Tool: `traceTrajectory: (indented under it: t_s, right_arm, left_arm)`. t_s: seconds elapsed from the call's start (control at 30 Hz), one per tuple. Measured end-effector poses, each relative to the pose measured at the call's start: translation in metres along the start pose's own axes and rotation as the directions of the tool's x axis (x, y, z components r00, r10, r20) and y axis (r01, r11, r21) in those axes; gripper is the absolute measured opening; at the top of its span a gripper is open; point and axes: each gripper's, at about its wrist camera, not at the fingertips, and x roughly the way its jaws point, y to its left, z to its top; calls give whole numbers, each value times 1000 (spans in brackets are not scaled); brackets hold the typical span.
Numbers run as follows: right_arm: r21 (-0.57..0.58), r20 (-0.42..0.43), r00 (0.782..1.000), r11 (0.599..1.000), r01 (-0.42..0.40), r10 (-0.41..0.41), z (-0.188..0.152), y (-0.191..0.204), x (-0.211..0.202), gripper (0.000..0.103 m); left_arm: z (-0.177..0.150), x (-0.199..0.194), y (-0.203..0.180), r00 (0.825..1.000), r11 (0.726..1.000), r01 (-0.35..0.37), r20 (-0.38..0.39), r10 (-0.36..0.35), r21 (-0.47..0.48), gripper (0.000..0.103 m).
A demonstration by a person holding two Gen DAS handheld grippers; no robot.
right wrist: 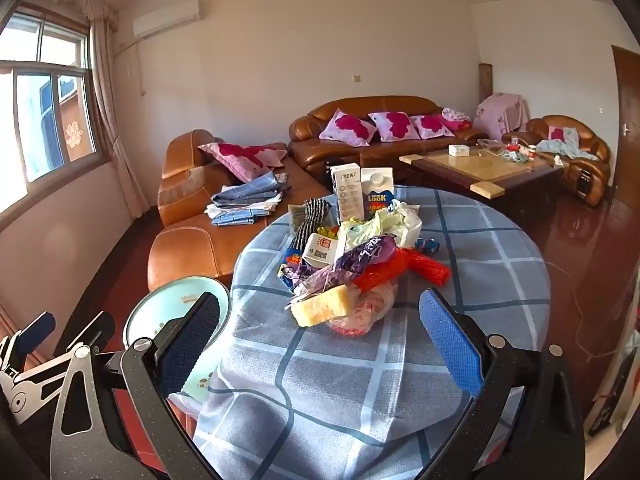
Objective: Collect trash
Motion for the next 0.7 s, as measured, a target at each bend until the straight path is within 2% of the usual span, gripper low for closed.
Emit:
traceTrajectory:
  t_s: [0.1,0.7]
  right_arm:
    - [-1,6,1000,1000,-1,2,-1,1,0,98]
    - [5,-7,1000,1000,-8,9,-3,3,1,98]
  left_arm:
    - [-3,-3,4,1000,1000,-2,20,2,-5,97]
    - [-10,-6,7,1000,1000,-2,9,2,-2,97]
